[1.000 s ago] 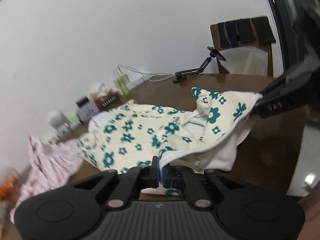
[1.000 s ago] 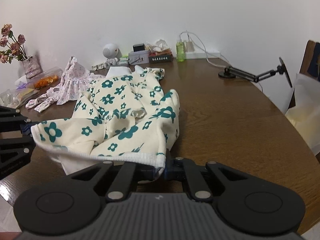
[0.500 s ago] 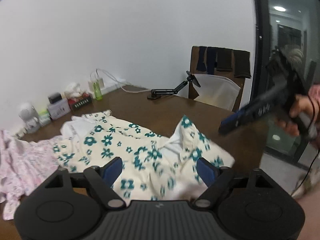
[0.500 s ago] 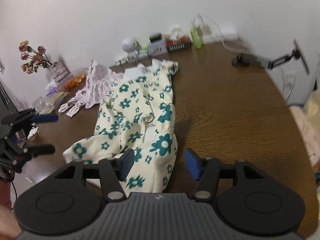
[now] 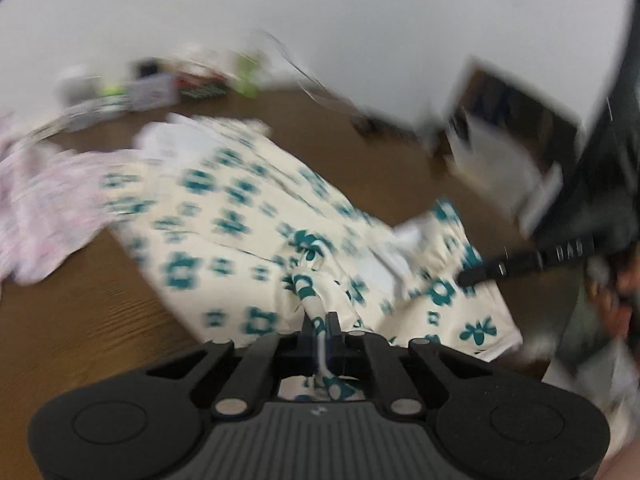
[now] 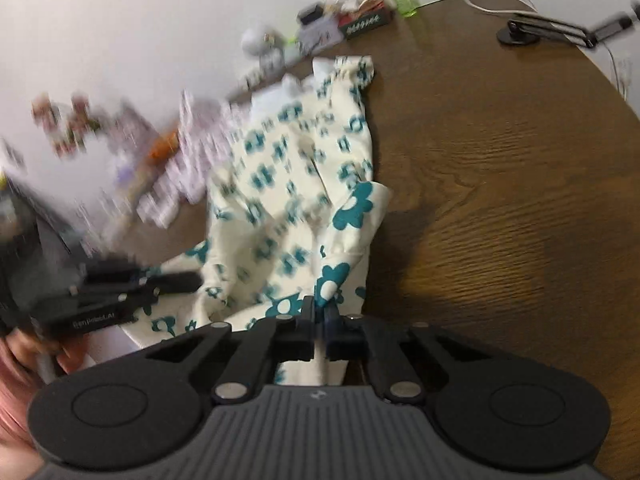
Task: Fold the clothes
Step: 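Grasp the dress shoulder edges with both grippers and lift it high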
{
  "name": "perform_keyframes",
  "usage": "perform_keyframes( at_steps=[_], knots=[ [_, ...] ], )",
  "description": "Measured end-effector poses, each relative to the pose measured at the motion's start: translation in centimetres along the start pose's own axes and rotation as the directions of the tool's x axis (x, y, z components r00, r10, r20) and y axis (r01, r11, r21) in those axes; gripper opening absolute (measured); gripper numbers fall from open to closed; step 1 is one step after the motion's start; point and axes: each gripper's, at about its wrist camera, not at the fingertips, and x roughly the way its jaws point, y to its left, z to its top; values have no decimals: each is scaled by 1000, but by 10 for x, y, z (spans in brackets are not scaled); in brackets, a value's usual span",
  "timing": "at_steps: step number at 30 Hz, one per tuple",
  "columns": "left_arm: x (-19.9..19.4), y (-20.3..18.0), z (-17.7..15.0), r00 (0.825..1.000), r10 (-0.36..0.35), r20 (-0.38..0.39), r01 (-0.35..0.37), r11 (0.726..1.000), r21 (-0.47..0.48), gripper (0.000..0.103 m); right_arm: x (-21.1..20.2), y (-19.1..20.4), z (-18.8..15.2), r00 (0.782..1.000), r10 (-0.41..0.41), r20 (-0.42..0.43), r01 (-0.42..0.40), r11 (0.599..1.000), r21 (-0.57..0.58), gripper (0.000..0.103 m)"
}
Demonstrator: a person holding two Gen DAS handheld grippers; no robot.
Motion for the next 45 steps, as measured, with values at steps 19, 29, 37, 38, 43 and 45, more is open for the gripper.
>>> perform_keyframes(
  at_steps=[19,29,37,38,43,45],
  knots=[
    [-268,-19,173,615,311,724,-70,937,-342,2,-195,227,157,705,260,660,-197,965,-170,3],
    [-320,-75,176,479,345,808,-231,937,-263,3,-249,257,158,626,337,703,-238,941,-238,3],
    [-235,-42,232,621,397,676,-211,915,-343,3,-190,236,232,727,132,674,-71,990,-118,3],
    [-219,-33,239,629,397,668,-194,913,-359,3,-177,230,245,736,106,669,-55,994,-98,3],
    [-160,-4,274,631,390,671,-141,908,-395,2,-127,209,316,737,21,676,6,999,-38,3],
    [-155,-1,288,606,372,703,-115,916,-385,2,-126,210,341,712,22,702,10,999,-42,3]
  ],
)
